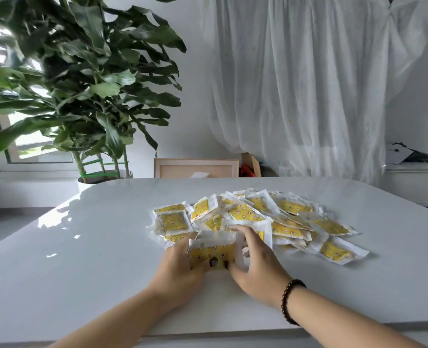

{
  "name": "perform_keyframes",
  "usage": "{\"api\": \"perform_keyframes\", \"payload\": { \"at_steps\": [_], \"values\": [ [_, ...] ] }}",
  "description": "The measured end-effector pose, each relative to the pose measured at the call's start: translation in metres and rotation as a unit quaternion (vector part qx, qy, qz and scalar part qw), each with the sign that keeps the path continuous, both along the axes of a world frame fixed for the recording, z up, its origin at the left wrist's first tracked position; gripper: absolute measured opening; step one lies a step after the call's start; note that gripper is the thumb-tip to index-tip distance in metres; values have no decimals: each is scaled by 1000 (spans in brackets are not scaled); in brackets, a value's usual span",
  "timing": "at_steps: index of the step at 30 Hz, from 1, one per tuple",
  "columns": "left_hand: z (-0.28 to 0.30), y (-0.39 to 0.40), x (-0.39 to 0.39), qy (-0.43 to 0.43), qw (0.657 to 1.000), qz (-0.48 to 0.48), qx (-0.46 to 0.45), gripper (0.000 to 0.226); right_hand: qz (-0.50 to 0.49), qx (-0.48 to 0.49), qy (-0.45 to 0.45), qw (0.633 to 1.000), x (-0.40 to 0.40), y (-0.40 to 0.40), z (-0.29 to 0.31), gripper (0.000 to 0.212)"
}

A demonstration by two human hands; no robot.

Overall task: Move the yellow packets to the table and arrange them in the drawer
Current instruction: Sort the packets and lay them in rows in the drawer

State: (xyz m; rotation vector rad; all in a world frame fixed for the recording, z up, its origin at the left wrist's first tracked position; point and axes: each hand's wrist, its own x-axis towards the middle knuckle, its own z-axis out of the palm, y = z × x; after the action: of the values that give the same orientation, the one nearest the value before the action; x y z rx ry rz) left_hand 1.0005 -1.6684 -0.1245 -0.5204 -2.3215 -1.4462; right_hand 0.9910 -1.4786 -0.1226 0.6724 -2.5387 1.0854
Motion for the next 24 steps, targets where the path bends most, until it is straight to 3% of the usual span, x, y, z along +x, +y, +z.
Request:
{"api": "perform_keyframes", "payload": {
  "at_steps": [4, 8, 12, 15, 21, 24],
  "values": [
    [1, -4, -2, -56, 990, 94, 89, 33, -120, 71, 117, 983, -21, 7, 0, 58],
    [8, -9, -2, -86, 957, 182, 207, 34, -278, 180, -13, 944, -33, 6, 2, 59],
    [9, -12, -1, -105, 924, 249, 272, 32, -235, 233, -30, 943, -31, 6, 1, 53],
    [13, -12, 1, -111, 912, 264, 295, 28, -171, 217, -38, 960, -26, 7, 4, 41],
    [11, -17, -2, -142, 915, 193, 326, 23, -67, 87, -104, 988, -22, 4, 6, 27],
    [11, -21, -5, -173, 905, 139, 363, 23, -43, 78, -89, 992, -22, 3, 6, 40]
  ]
}}
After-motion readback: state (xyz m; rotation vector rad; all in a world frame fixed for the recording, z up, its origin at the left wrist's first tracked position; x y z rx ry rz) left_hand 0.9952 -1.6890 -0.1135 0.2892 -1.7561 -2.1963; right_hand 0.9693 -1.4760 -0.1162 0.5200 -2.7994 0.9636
